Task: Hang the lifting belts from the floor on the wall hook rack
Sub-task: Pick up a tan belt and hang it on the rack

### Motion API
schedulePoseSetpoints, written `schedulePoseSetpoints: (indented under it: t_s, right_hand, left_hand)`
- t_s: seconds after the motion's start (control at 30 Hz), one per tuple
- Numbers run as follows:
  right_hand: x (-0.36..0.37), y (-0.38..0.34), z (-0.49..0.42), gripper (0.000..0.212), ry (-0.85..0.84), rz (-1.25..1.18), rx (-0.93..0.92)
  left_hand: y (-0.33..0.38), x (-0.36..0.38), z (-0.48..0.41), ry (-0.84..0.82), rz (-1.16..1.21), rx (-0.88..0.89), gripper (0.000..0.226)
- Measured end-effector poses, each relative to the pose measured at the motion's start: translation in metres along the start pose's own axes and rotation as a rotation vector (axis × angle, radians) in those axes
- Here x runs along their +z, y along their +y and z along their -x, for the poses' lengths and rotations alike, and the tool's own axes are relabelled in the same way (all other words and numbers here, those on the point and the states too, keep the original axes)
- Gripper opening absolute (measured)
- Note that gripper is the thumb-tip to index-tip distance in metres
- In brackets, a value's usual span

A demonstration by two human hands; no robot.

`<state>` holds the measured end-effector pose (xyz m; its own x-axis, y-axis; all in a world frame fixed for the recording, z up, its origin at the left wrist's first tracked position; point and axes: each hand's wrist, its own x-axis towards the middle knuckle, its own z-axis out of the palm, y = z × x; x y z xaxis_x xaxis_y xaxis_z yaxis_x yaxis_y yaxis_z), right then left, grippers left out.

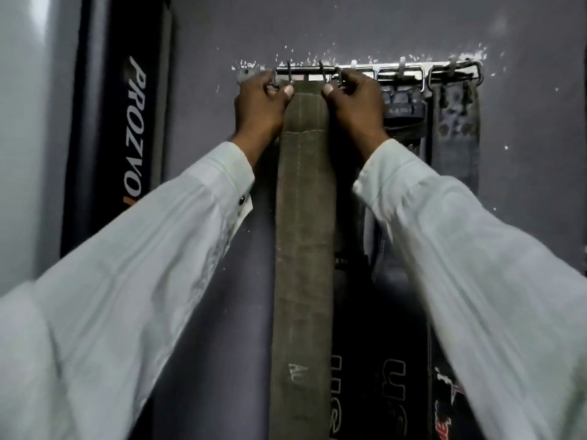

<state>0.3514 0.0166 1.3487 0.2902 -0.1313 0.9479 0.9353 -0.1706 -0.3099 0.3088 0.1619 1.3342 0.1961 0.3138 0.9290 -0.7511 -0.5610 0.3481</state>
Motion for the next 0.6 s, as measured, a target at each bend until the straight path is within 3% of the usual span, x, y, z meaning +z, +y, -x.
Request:
schedulePoseSetpoints:
  t_s: [0.07, 0.13, 0.2, 0.27, 0.47, 0.6]
  right_hand:
    - [0.003, 0.000, -0.016, 0.007, -0.015, 0.097, -0.011]
    - [0.007, 0.000, -0.028, 0.022, -0.014, 0.172, -0.043]
    - [0.010, 0.001, -0.037, 0.007, 0.002, 0.193, -0.038]
    - [0.012, 0.001, -0.044, 0.019, 0.007, 0.224, -0.008]
    - [0.013, -0.001, -0.043, 0.027, -0.003, 0.348, 0.076]
    - [0.018, -0.002, -0.018, 0.035, -0.045, 0.481, 0.053]
  left_hand:
    - [-0.006, 0.006, -0.020, -0.014, -0.020, 0.005, 0.010]
    - [-0.009, 0.012, -0.037, -0.023, -0.036, -0.012, 0.019]
    - [-0.009, 0.016, -0.049, -0.033, -0.052, -0.024, 0.022]
    - [-0.010, 0.021, -0.062, -0.049, -0.104, -0.039, 0.022]
    - [-0.026, 0.024, -0.066, -0.106, -0.196, -0.091, 0.025]
    - [-0.036, 0.019, -0.050, -0.117, -0.099, -0.133, 0.039]
